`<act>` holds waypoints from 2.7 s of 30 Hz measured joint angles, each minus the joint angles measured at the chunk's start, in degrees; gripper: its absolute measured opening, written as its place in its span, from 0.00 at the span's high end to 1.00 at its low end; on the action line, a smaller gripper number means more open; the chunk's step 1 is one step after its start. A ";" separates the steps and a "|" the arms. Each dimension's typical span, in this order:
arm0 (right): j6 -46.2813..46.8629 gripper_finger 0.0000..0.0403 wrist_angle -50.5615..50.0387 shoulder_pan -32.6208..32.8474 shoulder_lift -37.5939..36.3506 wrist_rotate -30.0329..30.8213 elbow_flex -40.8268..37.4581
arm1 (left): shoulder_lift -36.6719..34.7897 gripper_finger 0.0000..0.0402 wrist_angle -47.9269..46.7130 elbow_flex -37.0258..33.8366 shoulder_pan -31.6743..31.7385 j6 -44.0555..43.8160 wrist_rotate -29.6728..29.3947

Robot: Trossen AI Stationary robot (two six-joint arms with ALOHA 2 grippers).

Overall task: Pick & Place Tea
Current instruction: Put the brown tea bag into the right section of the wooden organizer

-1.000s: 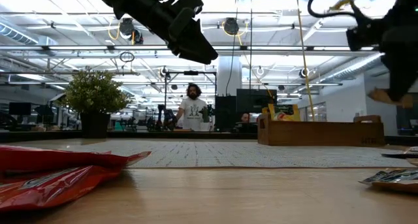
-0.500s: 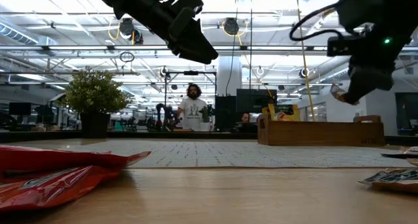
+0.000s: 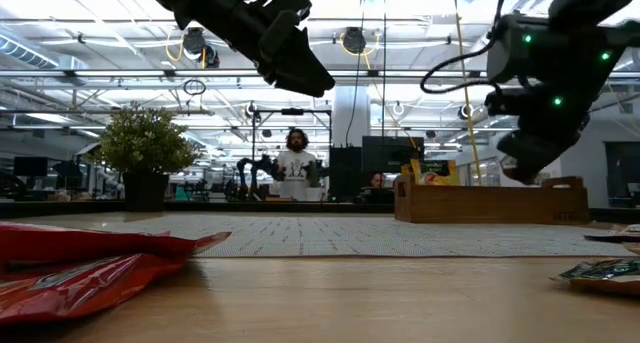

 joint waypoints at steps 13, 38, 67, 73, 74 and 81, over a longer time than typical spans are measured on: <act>-8.52 0.89 3.42 -1.38 -0.03 -1.06 -4.66 | 0.00 0.06 0.01 0.00 0.00 0.00 0.00; -8.34 0.48 4.74 -1.35 -4.26 -7.59 -4.89 | 0.00 0.09 0.73 0.02 -0.01 0.00 0.00; -10.78 0.89 4.52 -1.32 -4.46 -12.08 -4.77 | 0.00 0.09 0.76 0.02 0.00 0.00 0.00; -10.66 0.91 5.28 -1.32 -7.45 -11.47 -4.83 | 0.00 0.09 0.83 0.02 0.00 0.00 0.00; -10.63 0.92 5.38 -1.30 -8.39 -11.20 -4.84 | 0.00 0.09 0.84 0.02 -0.01 0.00 0.00; -9.70 0.92 5.85 -1.39 -14.29 -8.24 -4.97 | 0.00 0.09 2.29 0.02 0.00 0.00 0.00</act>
